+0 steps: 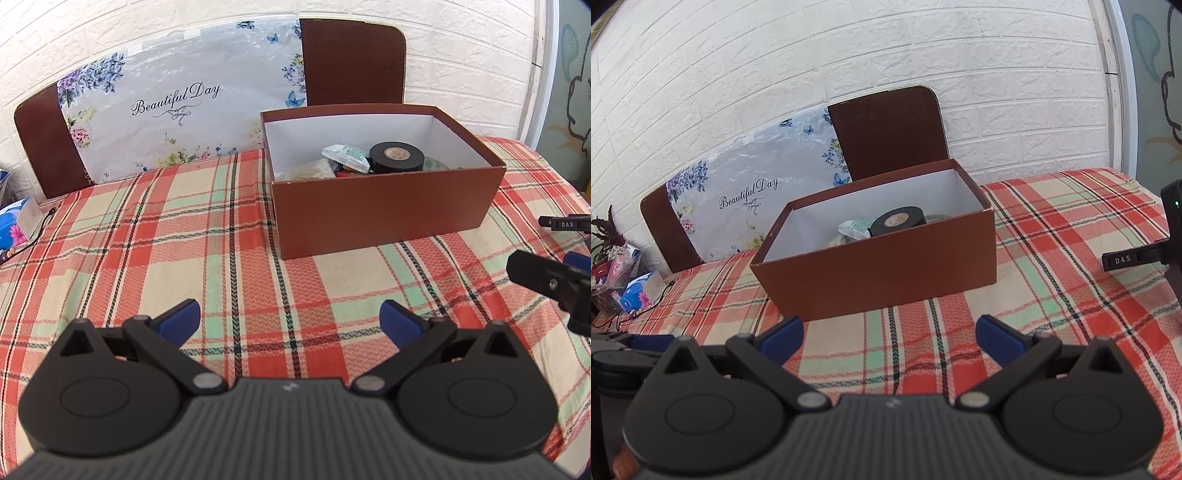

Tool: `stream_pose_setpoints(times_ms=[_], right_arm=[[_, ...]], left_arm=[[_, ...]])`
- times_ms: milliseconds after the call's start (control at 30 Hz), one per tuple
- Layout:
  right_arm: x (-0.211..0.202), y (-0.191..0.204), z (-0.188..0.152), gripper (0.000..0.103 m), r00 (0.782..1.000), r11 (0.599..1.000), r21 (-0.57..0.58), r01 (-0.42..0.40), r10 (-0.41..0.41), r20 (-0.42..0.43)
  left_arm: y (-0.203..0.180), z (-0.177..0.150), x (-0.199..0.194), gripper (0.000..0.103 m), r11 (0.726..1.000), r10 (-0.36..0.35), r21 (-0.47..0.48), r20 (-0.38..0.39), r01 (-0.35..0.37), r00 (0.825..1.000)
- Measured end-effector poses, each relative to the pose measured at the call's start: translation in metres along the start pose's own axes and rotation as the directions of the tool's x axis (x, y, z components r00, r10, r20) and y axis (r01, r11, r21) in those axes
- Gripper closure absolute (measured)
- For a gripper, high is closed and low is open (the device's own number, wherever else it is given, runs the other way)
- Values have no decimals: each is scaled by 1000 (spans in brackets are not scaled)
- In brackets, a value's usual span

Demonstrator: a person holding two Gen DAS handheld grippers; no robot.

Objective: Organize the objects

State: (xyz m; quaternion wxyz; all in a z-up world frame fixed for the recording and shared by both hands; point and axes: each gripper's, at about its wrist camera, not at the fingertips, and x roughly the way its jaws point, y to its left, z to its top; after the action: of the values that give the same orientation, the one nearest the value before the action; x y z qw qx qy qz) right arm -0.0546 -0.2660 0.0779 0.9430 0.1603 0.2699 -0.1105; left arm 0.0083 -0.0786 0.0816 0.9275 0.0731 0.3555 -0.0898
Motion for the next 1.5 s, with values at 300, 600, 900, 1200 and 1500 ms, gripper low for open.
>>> stream_pose_setpoints(times_ms=[300, 600, 900, 1200, 1500], right_arm=[[-1, 1, 1, 0, 1000, 999, -34, 12, -12, 15], [0, 0, 4, 0, 1000, 999, -36, 17, -16, 11], [1, -4, 5, 0, 1000, 999, -27, 23, -23, 2], [1, -6, 3, 0, 1000, 999, -27, 31, -31, 1], [3, -3, 1, 0, 1000, 999, -32, 22, -23, -9]], left_arm=[[-3, 3, 1, 0, 1000, 23, 2, 7, -23, 1000], [-1, 7, -3, 0, 997, 73, 0, 42, -73, 996], [0, 9, -6, 0, 998, 67, 4, 61, -67, 996], [3, 6, -3, 0, 999, 39, -30, 13, -38, 999], [5, 4, -1, 0, 998, 42, -37, -2, -42, 999]])
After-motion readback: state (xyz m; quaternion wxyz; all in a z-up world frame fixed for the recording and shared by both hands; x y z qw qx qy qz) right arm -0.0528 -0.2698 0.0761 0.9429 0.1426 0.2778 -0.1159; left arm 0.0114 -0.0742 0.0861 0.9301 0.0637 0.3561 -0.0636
